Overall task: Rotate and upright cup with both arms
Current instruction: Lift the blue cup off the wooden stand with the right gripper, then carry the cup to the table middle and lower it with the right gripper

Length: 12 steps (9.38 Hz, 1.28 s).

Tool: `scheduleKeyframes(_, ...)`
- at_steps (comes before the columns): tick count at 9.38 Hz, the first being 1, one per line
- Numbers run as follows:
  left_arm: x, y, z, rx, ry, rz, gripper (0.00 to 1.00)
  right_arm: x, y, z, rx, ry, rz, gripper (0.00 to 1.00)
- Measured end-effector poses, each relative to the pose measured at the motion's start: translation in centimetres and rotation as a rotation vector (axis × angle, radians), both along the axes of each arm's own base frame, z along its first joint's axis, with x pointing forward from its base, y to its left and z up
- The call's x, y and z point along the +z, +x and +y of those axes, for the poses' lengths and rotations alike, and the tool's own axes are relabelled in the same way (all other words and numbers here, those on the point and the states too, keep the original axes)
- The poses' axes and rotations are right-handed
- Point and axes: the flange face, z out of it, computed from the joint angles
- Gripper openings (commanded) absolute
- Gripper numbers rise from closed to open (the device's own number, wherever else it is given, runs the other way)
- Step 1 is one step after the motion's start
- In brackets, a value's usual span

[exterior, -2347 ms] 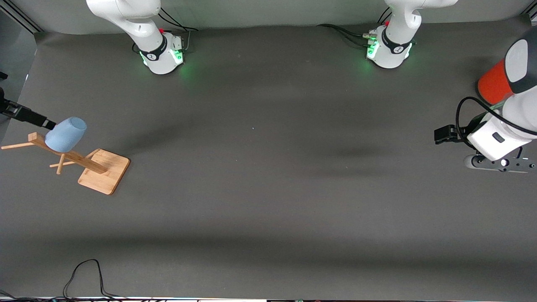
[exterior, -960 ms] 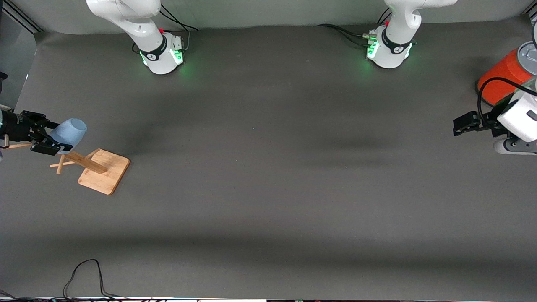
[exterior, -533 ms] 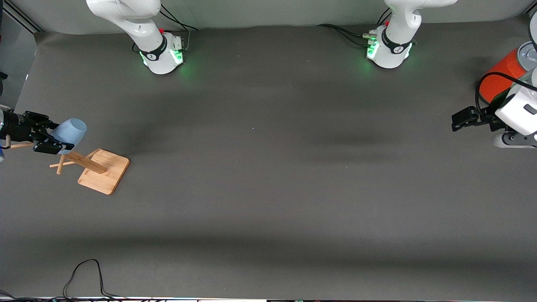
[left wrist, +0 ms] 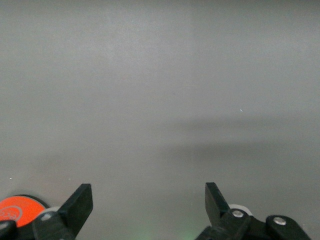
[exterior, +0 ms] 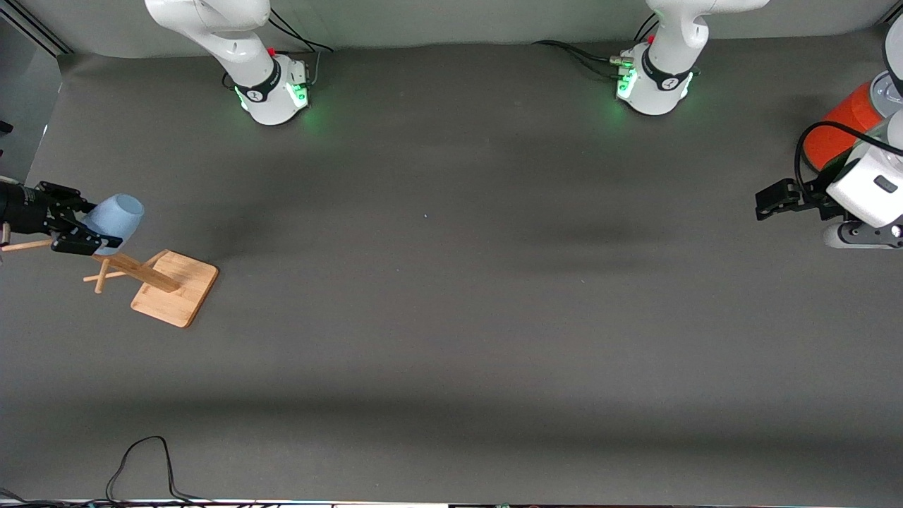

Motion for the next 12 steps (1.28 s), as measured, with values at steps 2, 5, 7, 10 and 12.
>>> scheduleKeyframes(2,0.0,0.0,-0.1,-0.001,0.0,0.001,1.0,2.5,0.3,1.8,-0.026,-0.003,0.007,0.59)
scheduleKeyframes(5,-0.1,0.0,-0.1,-0.002,0.0,0.003,1.0,7.1,2.4,9.8,-0.033,-0.024,-0.002,0.59)
scheduleKeyframes(7,-0.1,0.0,-0.3,-0.004,0.0,0.004,1.0,9.8,3.7,19.3,-0.036,-0.047,-0.02,0.59)
scheduleKeyframes(10,-0.2,0.0,-0.5,-0.007,0.0,0.004,1.0,9.5,4.4,35.2,-0.101,-0.062,-0.052,0.59)
scheduleKeyframes(12,-0.2,-0.1,-0.6,-0.009,0.0,0.004,1.0,6.9,3.4,43.6,-0.15,-0.102,-0.043,0.59)
